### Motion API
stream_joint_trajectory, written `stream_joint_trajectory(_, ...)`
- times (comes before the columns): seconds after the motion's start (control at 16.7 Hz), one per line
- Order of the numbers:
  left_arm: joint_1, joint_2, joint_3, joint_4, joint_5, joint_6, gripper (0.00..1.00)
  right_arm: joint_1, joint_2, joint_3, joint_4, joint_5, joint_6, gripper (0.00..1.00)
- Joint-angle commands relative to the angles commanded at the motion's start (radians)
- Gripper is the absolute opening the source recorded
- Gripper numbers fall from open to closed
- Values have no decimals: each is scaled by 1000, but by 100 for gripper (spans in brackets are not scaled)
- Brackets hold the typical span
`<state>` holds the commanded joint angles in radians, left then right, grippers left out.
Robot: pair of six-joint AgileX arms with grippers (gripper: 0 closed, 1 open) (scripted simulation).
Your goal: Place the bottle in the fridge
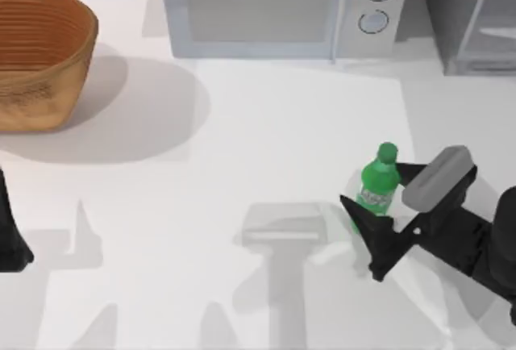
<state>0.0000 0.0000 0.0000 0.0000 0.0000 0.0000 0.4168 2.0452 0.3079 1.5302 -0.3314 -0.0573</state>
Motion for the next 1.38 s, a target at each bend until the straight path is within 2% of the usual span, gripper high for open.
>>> stream_joint_trajectory(0.42,0,0,0,0,0,0,100,0,0,0,0,0,0,3)
stream_joint_trajectory(1.08,0,0,0,0,0,0,100,-17,-17,-2,-16,-15,-1,1)
stream_joint_trajectory(1.2,0,0,0,0,0,0,100,-75,-73,-10,-73,-70,-10,1)
stream_joint_trajectory(1.38,0,0,0,0,0,0,100,-216,-208,-31,-209,-203,-43,1)
